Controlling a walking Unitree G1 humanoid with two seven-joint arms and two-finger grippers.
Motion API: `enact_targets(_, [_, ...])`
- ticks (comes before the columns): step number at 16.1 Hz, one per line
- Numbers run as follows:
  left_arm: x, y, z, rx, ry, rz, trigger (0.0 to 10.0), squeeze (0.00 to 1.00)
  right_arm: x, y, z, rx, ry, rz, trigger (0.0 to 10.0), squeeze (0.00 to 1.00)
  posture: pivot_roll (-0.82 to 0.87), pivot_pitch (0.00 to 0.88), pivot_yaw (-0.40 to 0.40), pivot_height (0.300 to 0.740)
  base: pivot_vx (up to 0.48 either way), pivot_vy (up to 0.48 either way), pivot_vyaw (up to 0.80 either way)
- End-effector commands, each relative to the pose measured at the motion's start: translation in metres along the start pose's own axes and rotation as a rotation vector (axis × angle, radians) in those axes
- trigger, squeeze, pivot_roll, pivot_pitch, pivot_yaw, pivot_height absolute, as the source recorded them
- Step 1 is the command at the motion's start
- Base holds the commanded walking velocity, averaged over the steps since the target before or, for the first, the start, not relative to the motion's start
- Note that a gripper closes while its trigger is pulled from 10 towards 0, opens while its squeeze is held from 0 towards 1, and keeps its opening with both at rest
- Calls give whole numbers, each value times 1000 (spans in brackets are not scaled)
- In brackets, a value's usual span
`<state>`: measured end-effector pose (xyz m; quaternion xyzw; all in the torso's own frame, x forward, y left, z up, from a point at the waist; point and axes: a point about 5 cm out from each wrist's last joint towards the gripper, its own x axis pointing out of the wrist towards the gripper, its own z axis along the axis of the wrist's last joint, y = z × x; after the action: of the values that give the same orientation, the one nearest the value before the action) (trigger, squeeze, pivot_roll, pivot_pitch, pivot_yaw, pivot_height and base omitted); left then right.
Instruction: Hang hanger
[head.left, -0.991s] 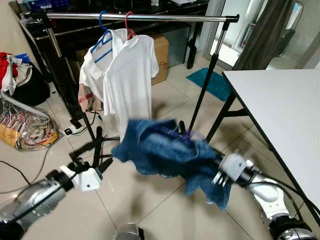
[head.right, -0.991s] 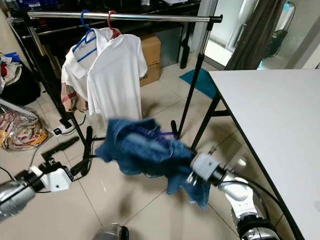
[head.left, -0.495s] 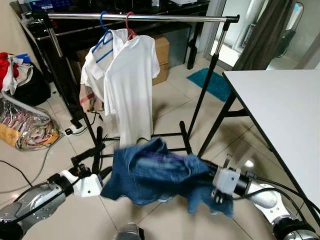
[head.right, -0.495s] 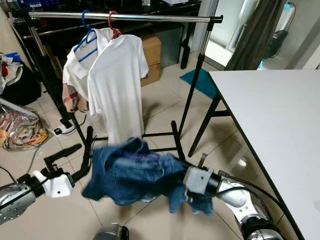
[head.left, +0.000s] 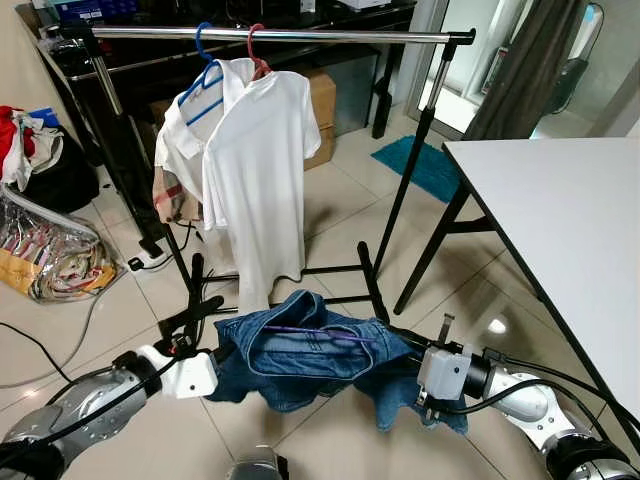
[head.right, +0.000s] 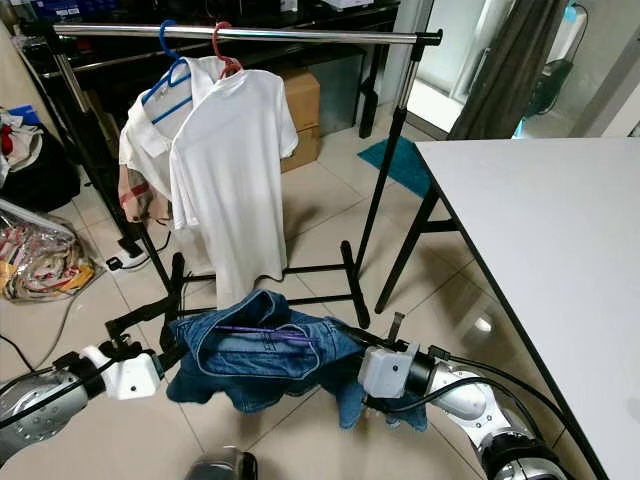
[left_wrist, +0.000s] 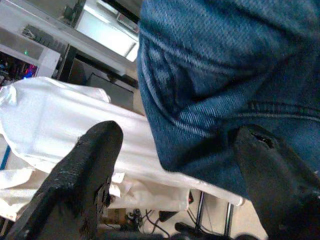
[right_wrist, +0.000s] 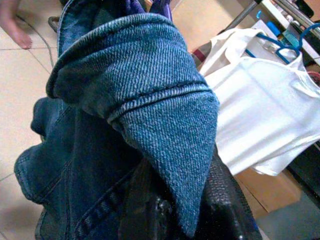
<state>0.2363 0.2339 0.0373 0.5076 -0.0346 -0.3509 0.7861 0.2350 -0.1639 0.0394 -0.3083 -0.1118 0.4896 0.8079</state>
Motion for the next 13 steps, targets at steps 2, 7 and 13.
enact_targets(2, [6, -7, 2, 1, -5, -66, 10000, 0, 4, -6, 7, -67, -45, 15, 9529, 0, 296, 8, -8, 740, 0, 0, 0])
enact_targets(7, [25, -28, 15, -43, -38, -193, 10000, 0, 14, -8, 11, -91, -69, 24, 9490, 0, 286, 8, -1, 740, 0, 0, 0])
enact_targets(13, [41, -29, 20, -69, -33, -215, 10000, 0, 21, -15, 17, -119, -109, 5, 9294, 0, 280, 1, 1, 740, 0, 0, 0])
